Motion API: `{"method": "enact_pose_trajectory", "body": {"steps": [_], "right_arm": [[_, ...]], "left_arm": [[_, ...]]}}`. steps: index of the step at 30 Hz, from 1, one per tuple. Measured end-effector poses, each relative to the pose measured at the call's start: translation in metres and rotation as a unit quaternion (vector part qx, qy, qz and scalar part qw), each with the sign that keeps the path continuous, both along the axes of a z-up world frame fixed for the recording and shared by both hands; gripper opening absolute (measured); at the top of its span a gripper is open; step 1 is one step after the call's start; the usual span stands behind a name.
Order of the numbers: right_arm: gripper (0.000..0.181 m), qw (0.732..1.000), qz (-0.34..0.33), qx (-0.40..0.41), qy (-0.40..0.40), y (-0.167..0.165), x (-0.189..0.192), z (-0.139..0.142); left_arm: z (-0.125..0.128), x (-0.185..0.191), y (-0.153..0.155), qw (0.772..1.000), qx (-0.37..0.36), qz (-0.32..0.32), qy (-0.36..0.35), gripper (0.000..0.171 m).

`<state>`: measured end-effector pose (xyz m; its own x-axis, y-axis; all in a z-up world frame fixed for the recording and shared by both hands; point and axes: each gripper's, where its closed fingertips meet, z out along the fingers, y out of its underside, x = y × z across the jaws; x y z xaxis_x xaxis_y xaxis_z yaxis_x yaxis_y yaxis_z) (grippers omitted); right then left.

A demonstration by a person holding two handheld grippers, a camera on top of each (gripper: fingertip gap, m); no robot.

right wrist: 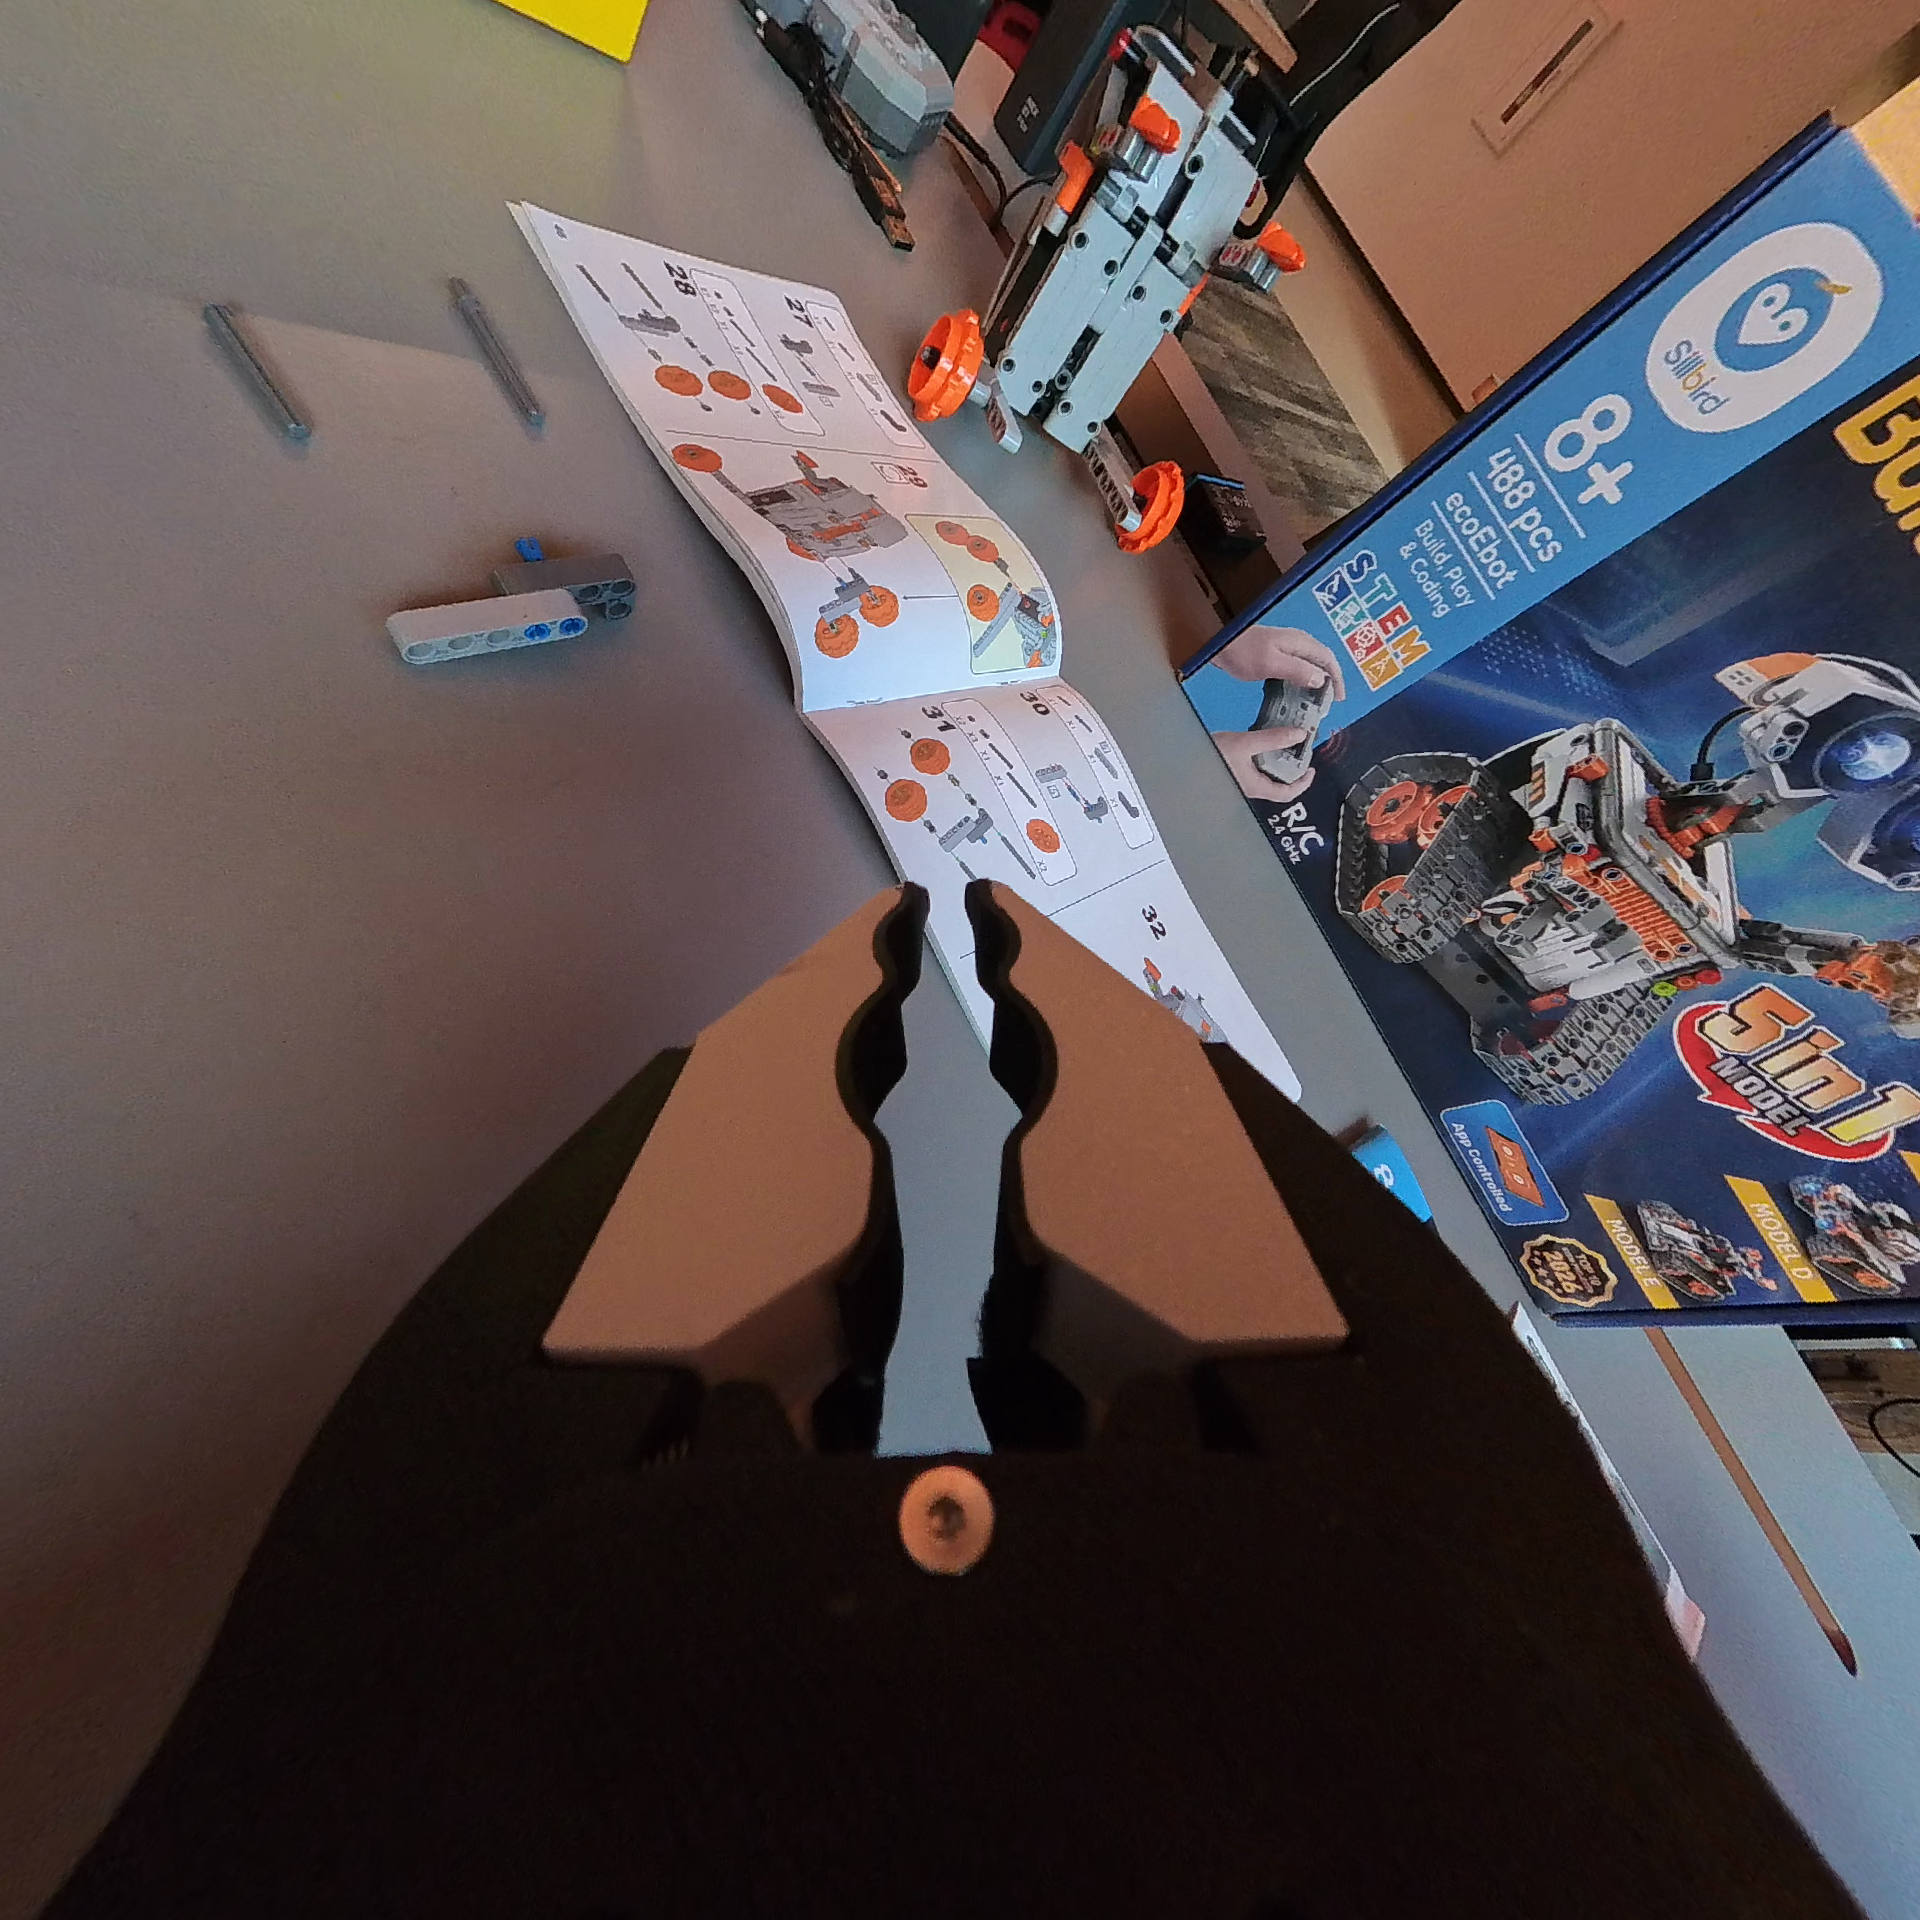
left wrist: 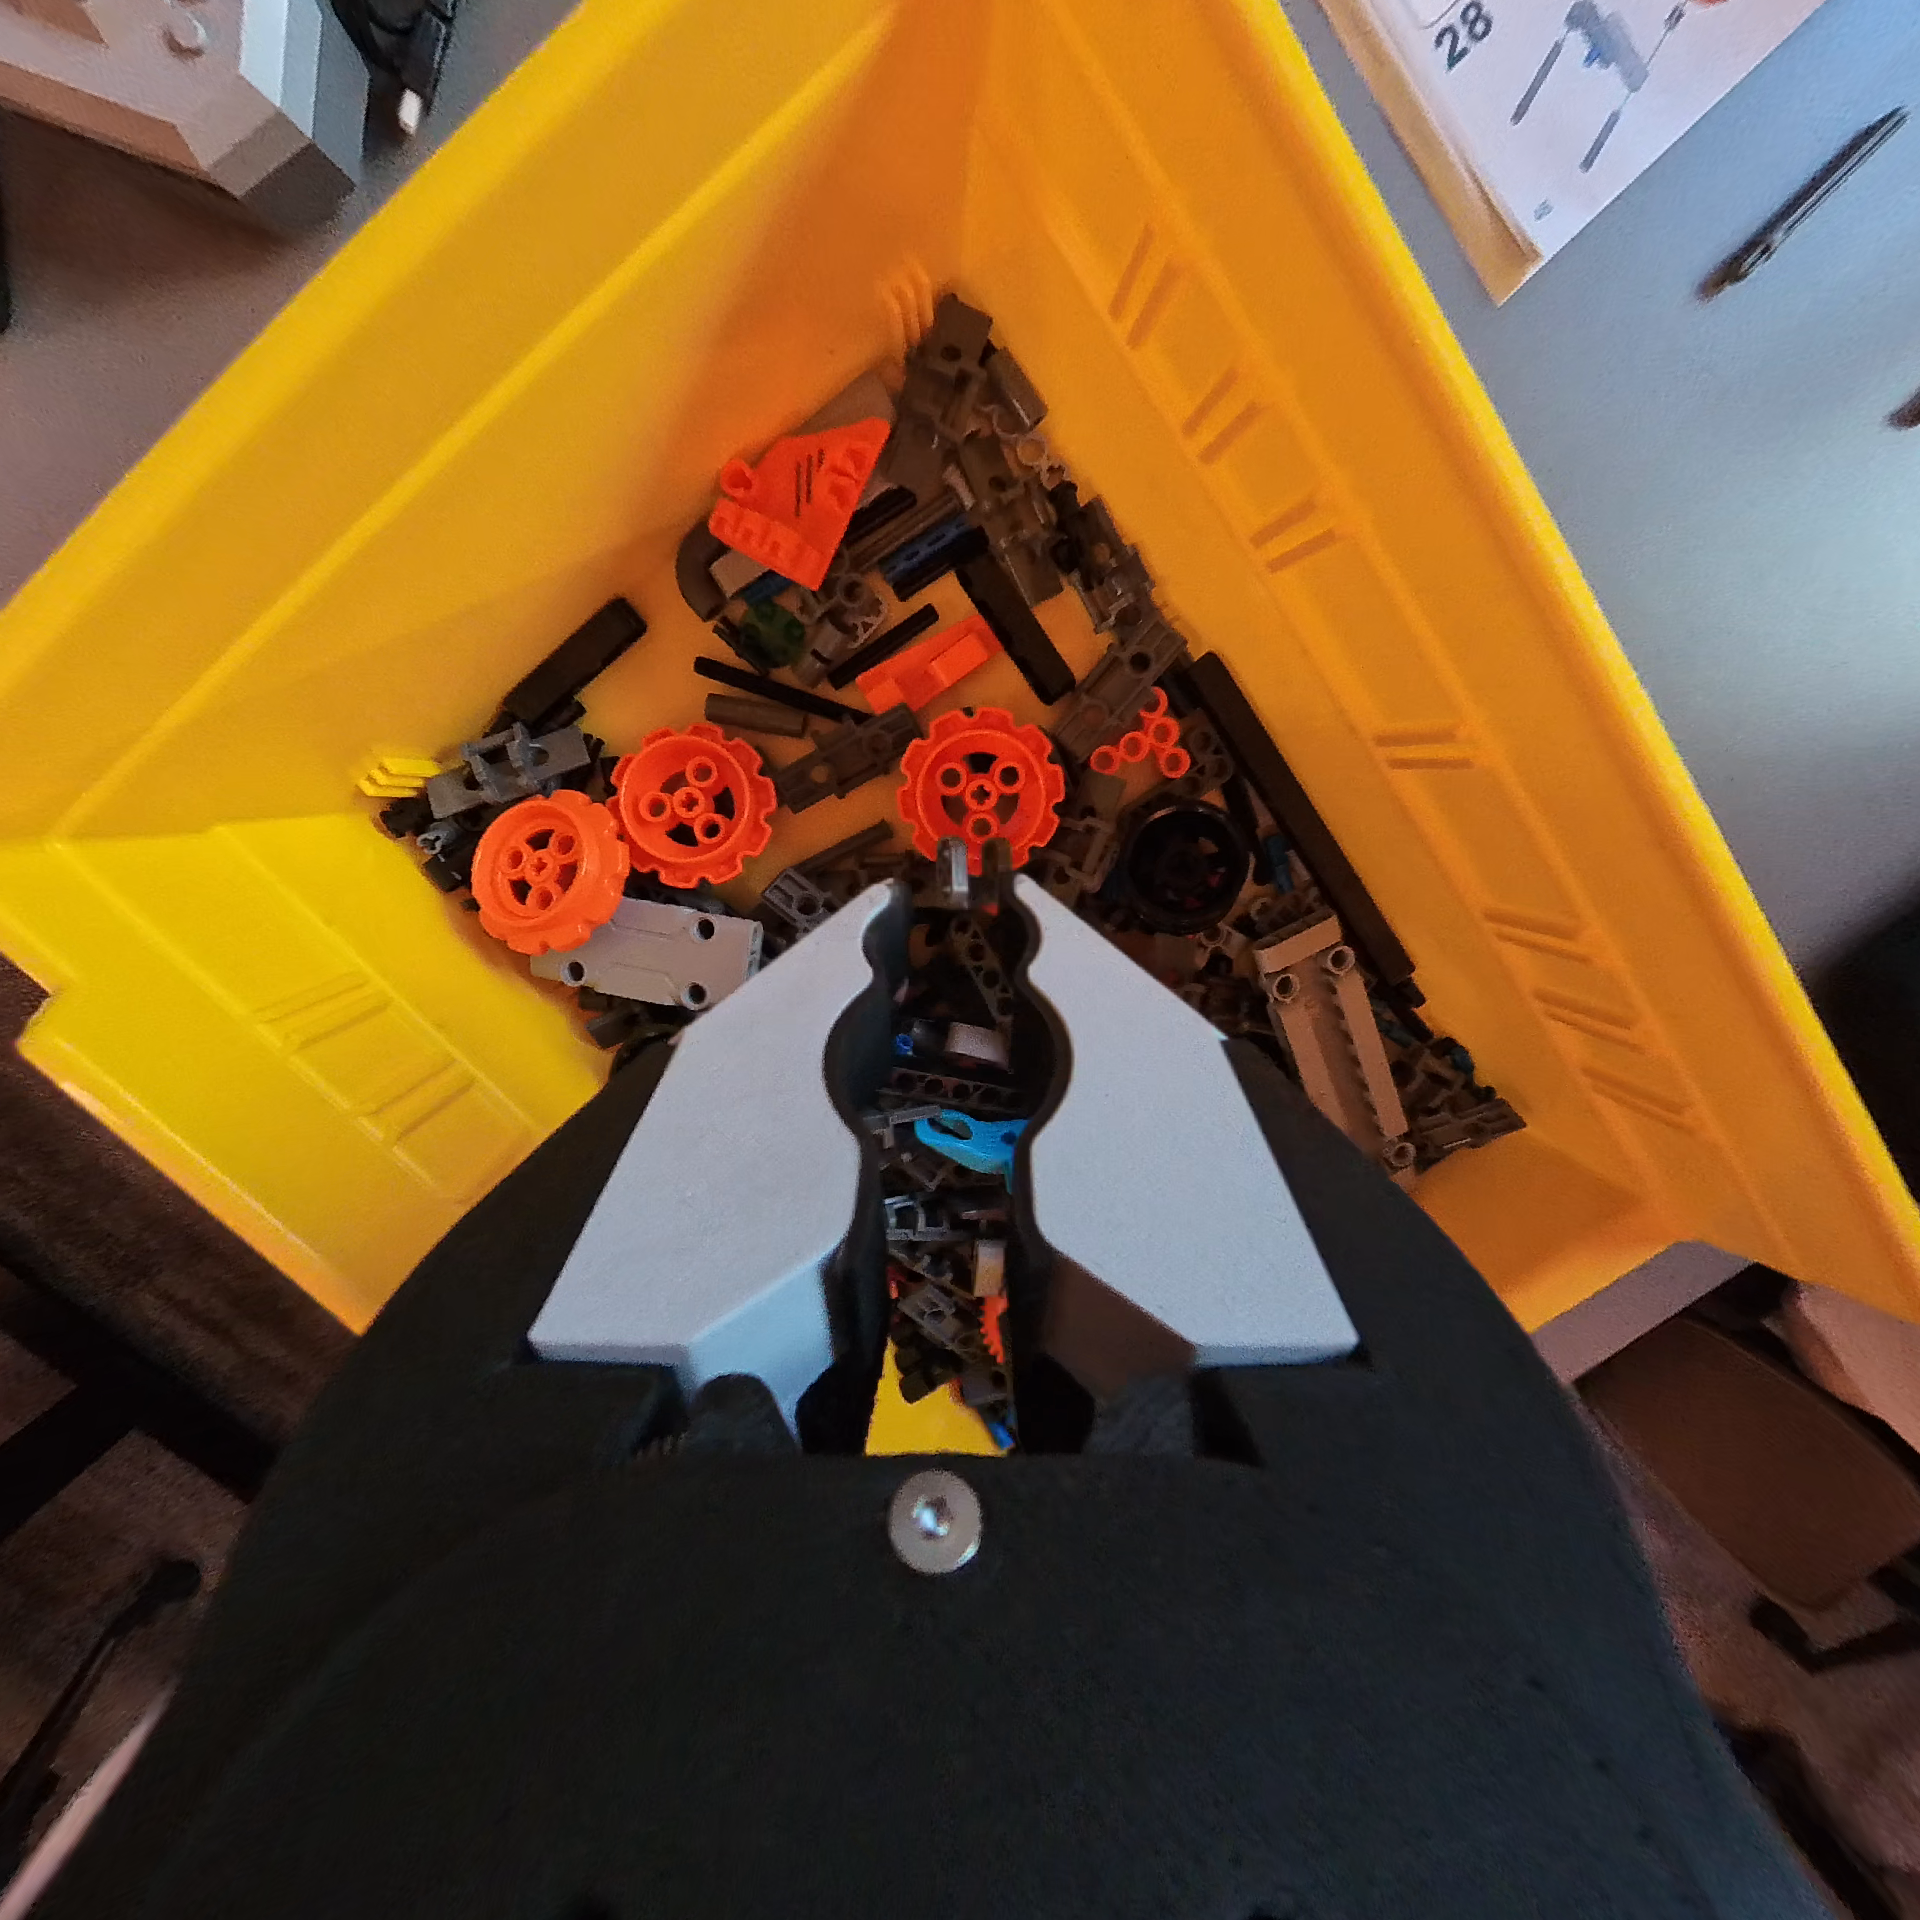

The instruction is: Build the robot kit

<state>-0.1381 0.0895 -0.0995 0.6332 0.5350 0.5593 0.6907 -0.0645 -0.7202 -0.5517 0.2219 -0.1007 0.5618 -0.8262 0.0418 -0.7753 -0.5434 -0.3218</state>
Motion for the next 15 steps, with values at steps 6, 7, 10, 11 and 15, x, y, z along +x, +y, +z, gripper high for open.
{"method": "enact_pose_trajectory", "body": {"steps": [6,7,10,11,15], "right_arm": [[0.008,1.000,-0.002,-0.001,-0.001,0.000,0.001,-0.001],[0.008,1.000,-0.002,-0.001,-0.002,0.000,0.001,-0.001],[0.008,1.000,-0.004,0.001,-0.005,0.000,0.003,0.000],[0.008,1.000,-0.004,0.001,-0.004,0.000,0.003,0.000],[0.008,1.000,-0.003,0.001,-0.002,0.000,0.003,0.000]], "left_arm": [[0.015,-0.010,0.002,0.999,0.007,0.039,-0.012,0.020],[0.016,-0.017,0.003,0.998,0.014,0.055,0.001,0.022],[0.016,-0.037,-0.005,0.995,0.021,0.092,0.023,0.037],[0.015,-0.040,-0.009,0.994,0.016,0.107,0.016,0.044],[0.011,-0.049,-0.024,0.989,0.003,0.148,-0.015,0.057]]}}
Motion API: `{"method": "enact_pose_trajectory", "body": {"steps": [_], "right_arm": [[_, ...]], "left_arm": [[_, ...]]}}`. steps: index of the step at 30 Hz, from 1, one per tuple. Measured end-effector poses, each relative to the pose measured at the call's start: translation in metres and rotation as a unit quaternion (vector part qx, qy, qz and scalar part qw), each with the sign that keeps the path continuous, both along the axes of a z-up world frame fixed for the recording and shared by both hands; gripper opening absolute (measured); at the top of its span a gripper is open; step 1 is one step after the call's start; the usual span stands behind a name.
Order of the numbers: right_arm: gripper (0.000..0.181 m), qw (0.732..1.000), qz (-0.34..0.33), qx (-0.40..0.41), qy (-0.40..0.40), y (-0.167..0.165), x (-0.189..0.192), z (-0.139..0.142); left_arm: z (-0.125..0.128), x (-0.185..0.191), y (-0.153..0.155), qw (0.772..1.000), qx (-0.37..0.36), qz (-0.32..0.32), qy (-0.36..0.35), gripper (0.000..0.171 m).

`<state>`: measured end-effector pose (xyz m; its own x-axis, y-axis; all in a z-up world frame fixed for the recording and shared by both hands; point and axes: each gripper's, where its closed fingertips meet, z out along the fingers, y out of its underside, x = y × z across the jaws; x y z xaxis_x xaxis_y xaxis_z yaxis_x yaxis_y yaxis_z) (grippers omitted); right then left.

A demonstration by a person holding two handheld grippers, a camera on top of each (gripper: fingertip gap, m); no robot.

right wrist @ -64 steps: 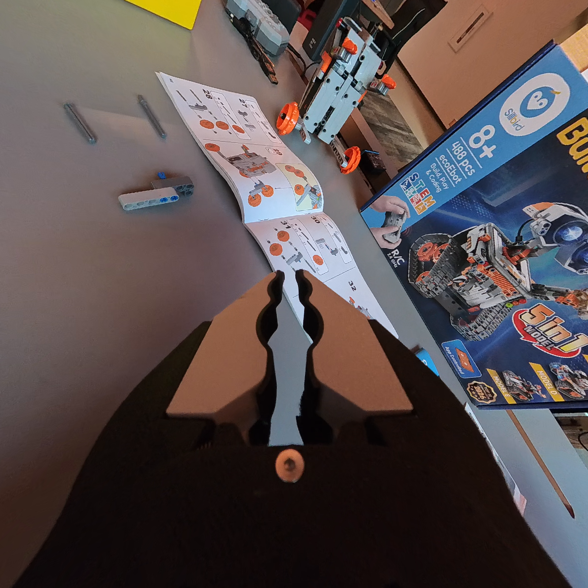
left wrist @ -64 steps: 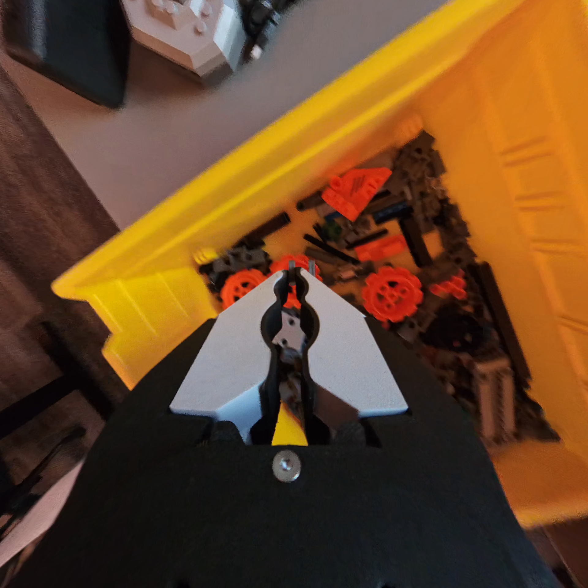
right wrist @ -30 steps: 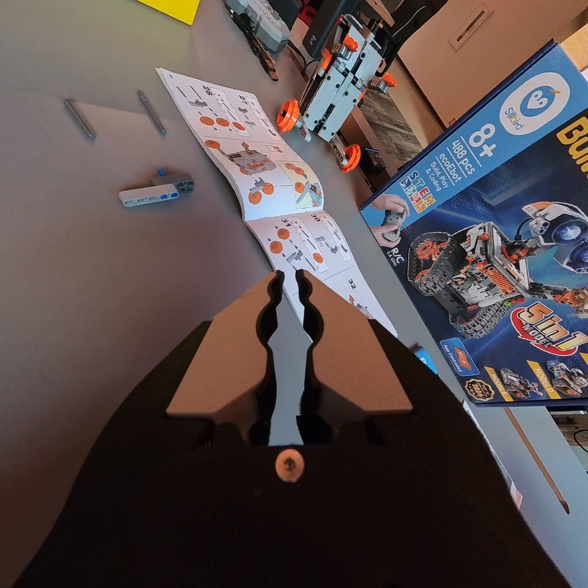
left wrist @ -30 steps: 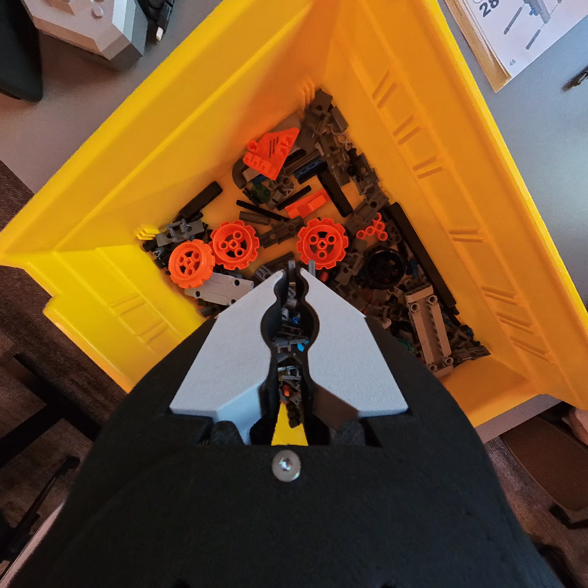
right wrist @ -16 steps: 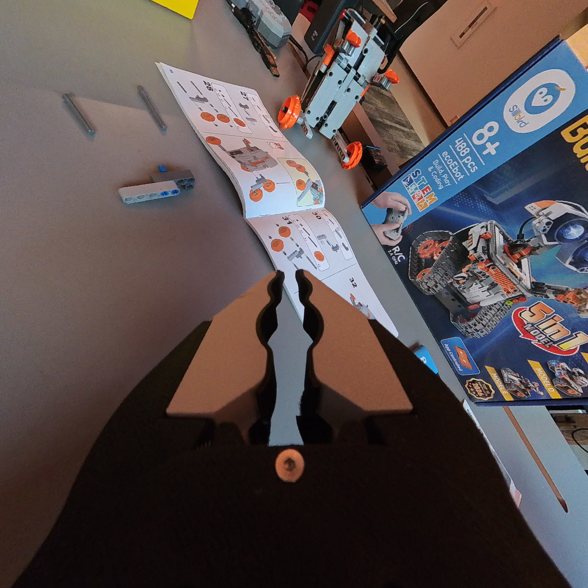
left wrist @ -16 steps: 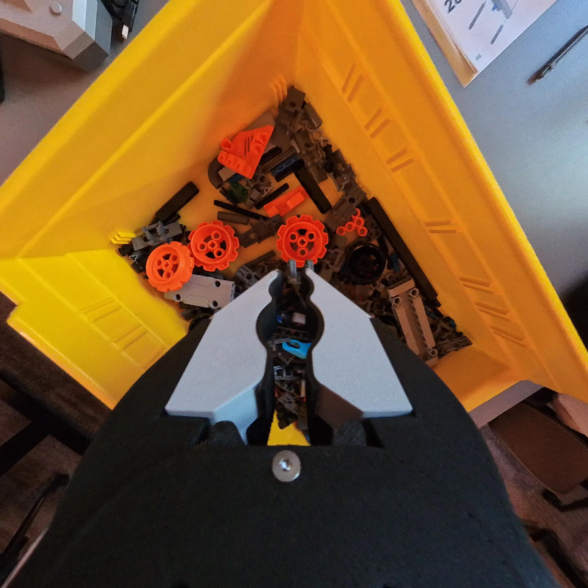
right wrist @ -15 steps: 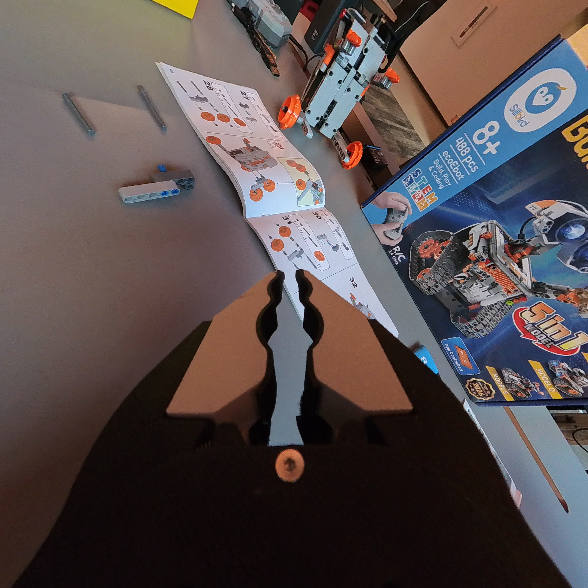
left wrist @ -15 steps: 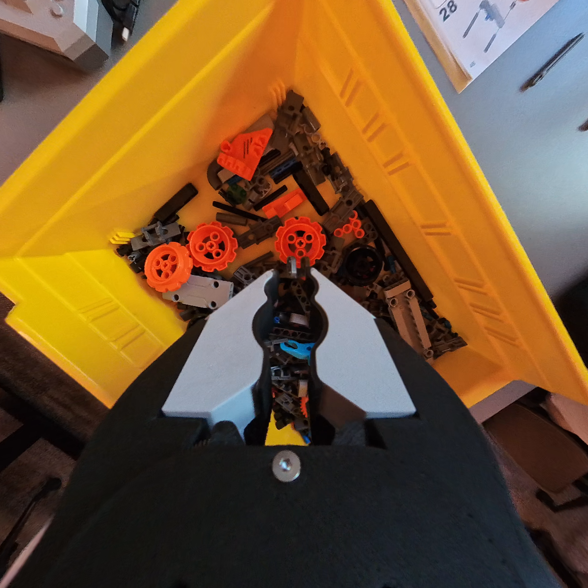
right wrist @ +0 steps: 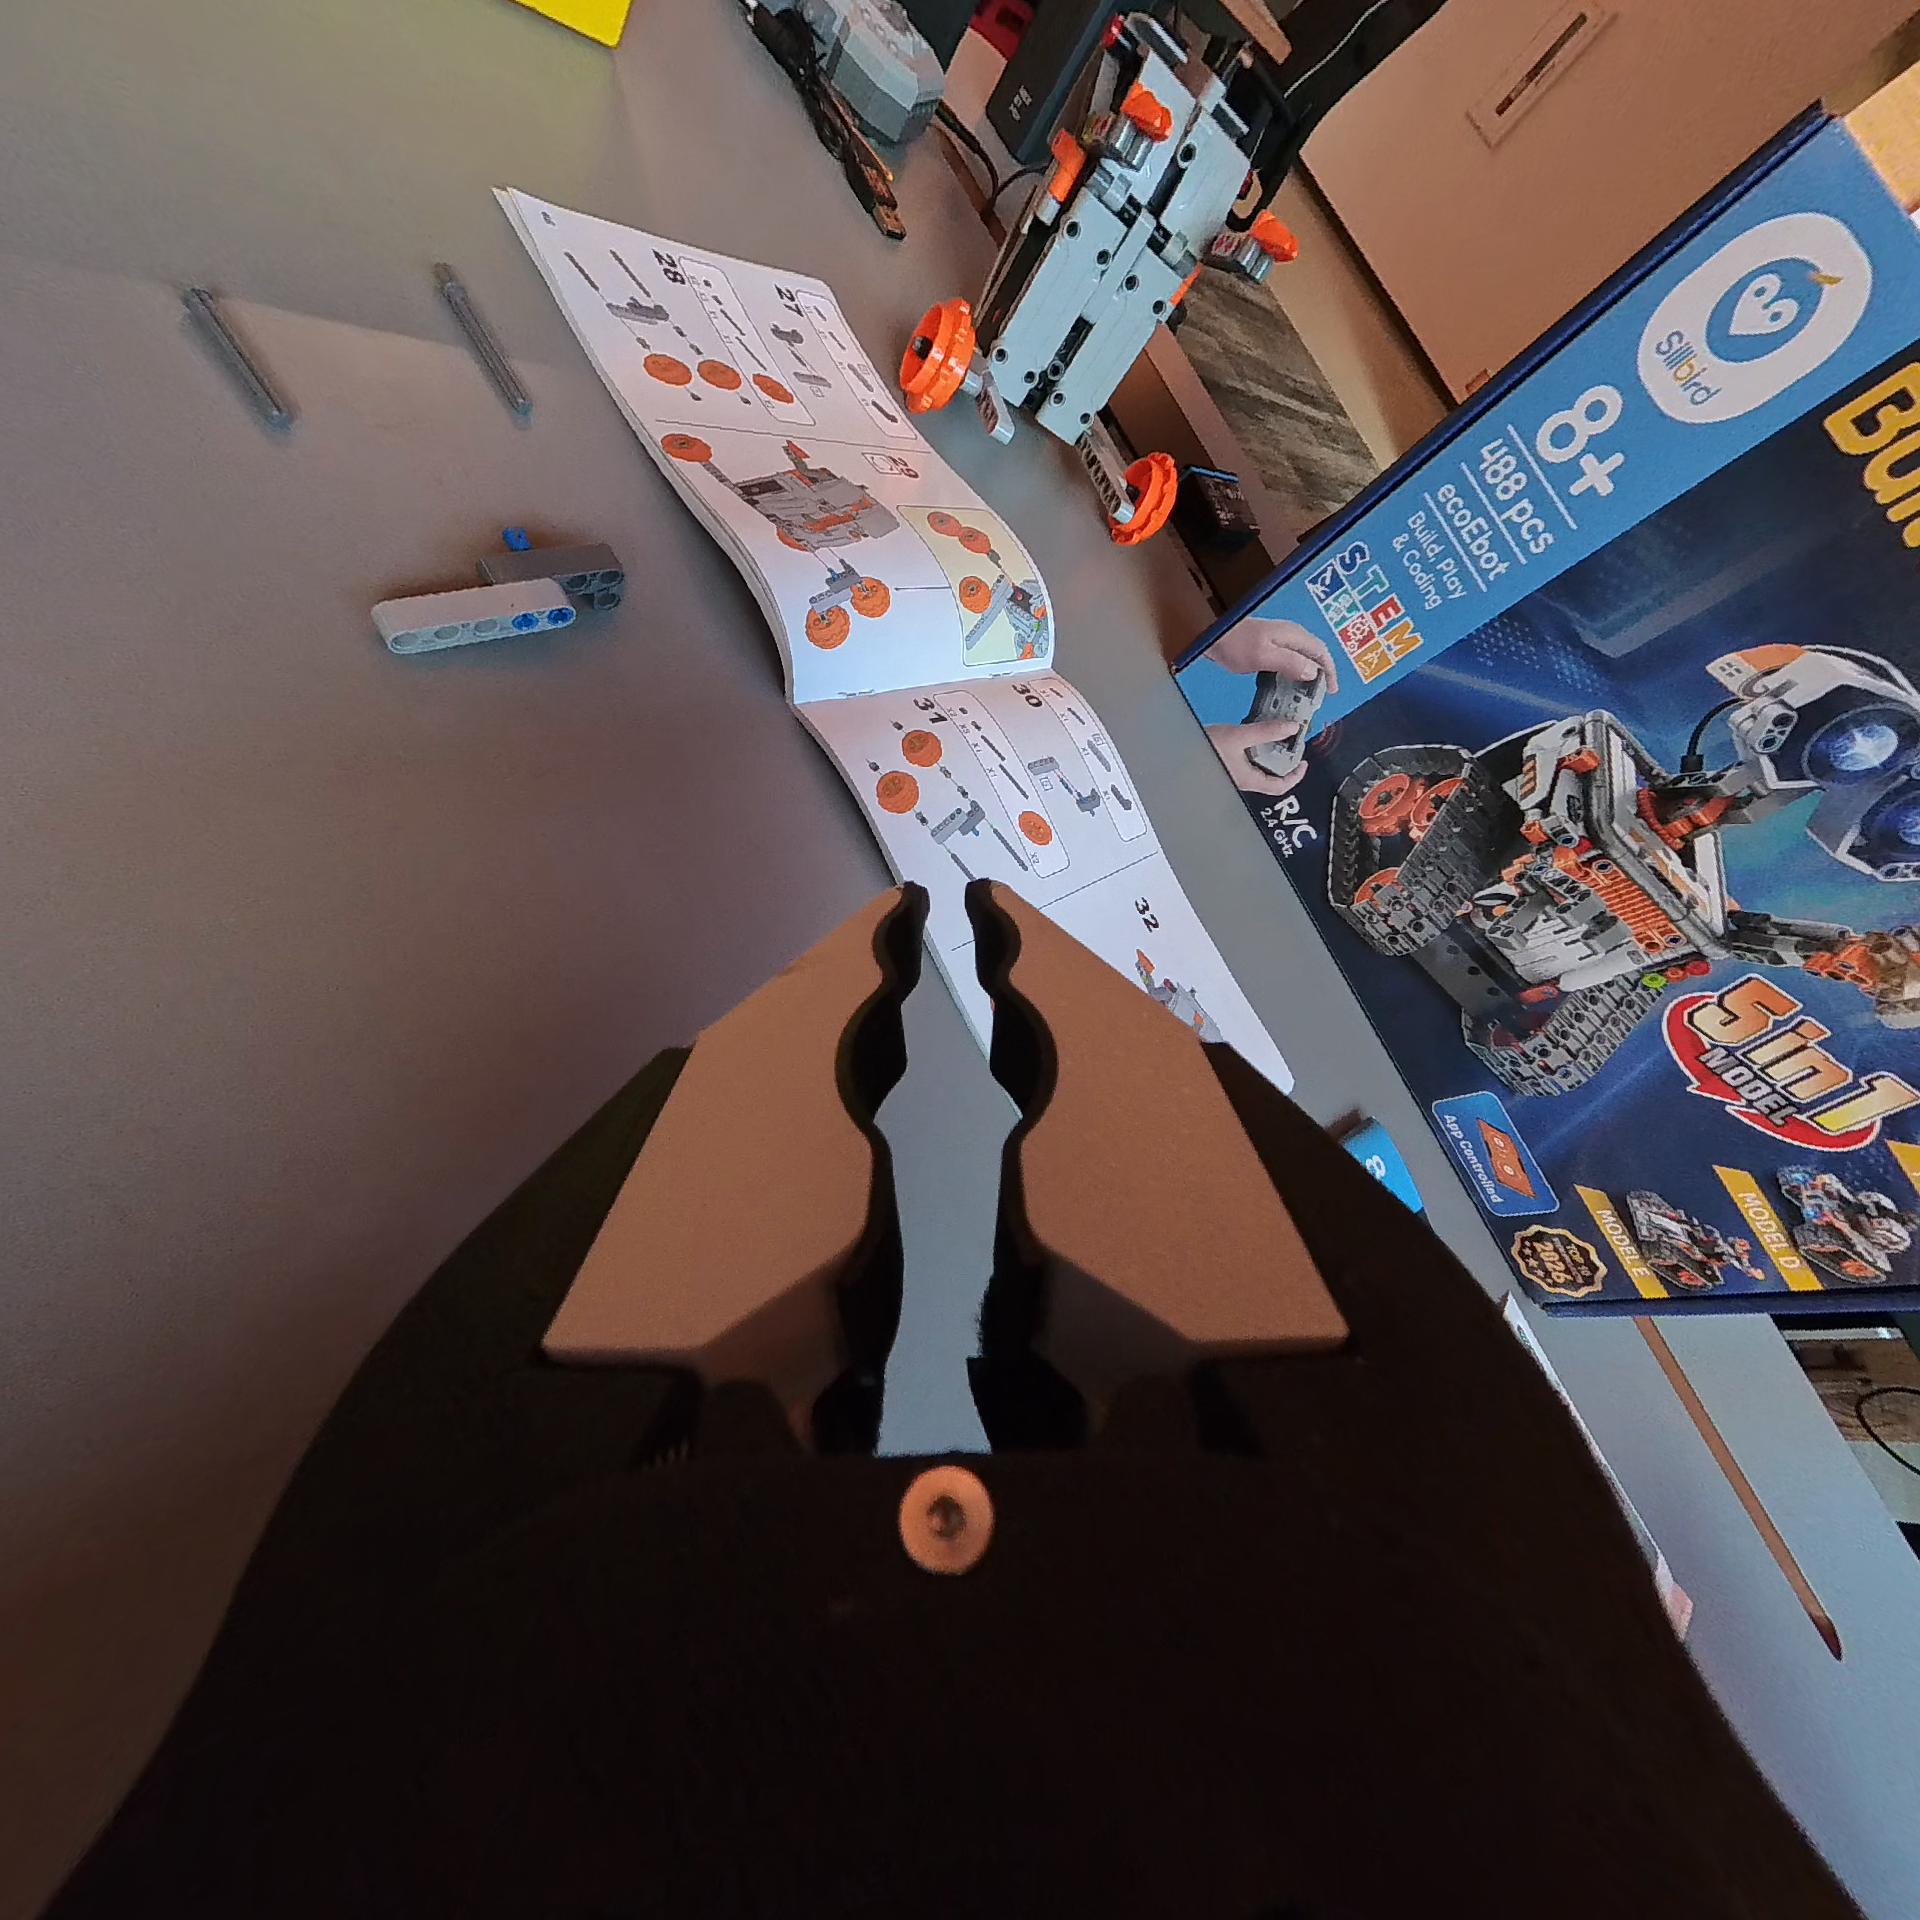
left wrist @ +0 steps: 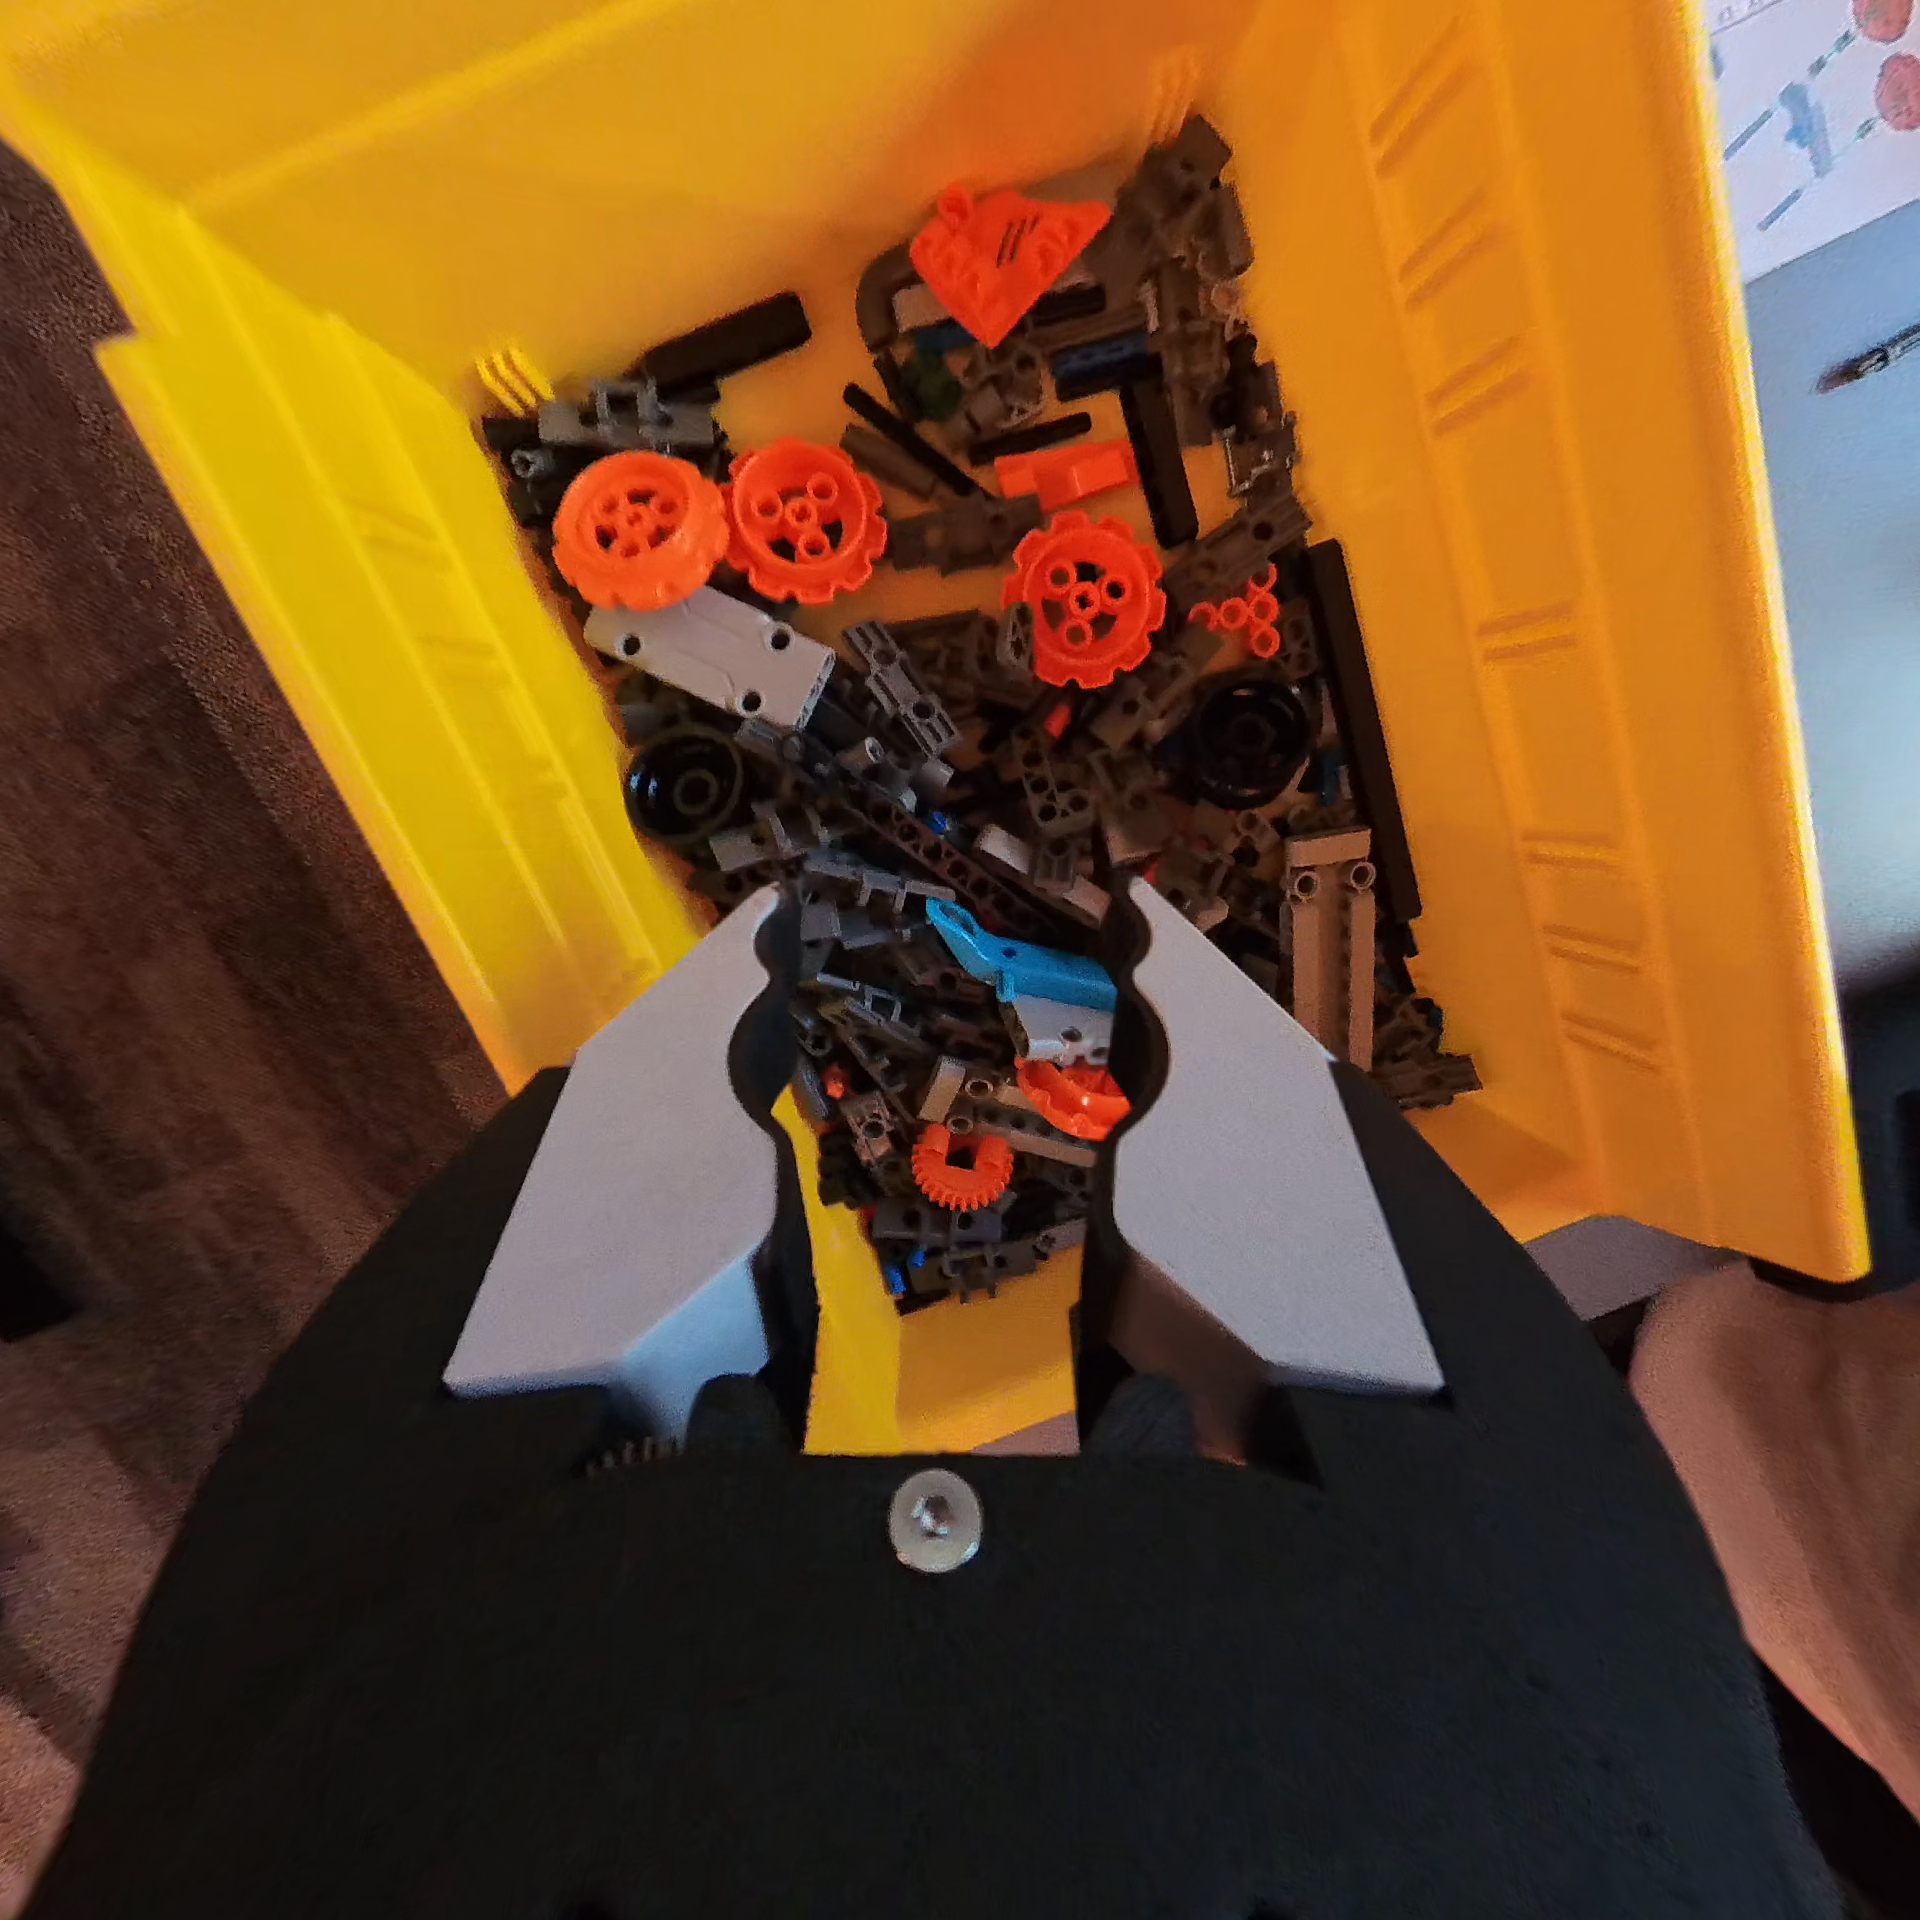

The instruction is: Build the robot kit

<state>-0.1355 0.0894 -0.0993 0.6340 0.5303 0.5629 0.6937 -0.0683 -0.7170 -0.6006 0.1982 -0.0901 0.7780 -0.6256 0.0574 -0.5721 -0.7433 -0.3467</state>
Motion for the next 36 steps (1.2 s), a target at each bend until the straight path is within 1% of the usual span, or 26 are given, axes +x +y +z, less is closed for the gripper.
{"method": "enact_pose_trajectory", "body": {"steps": [6,17,25,30,36], "right_arm": [[0.008,1.000,0.003,0.000,-0.006,-0.001,-0.002,-0.001],[0.008,1.000,0.004,-0.003,-0.009,0.000,-0.002,-0.003],[0.008,1.000,0.007,-0.007,-0.017,-0.001,-0.003,-0.006],[0.008,1.000,0.008,-0.011,-0.021,0.000,-0.004,-0.009],[0.008,1.000,0.008,-0.014,-0.024,0.000,-0.004,-0.011]], "left_arm": [[-0.006,-0.002,-0.004,1.000,-0.027,0.006,-0.013,0.060],[-0.031,-0.009,-0.005,0.999,-0.052,0.009,0.012,0.058],[-0.033,-0.013,-0.010,0.998,-0.052,0.015,0.012,0.055],[-0.032,-0.021,-0.019,0.998,-0.046,0.020,0.023,0.052],[-0.027,-0.025,-0.032,0.999,-0.043,0.024,0.016,0.049]]}}
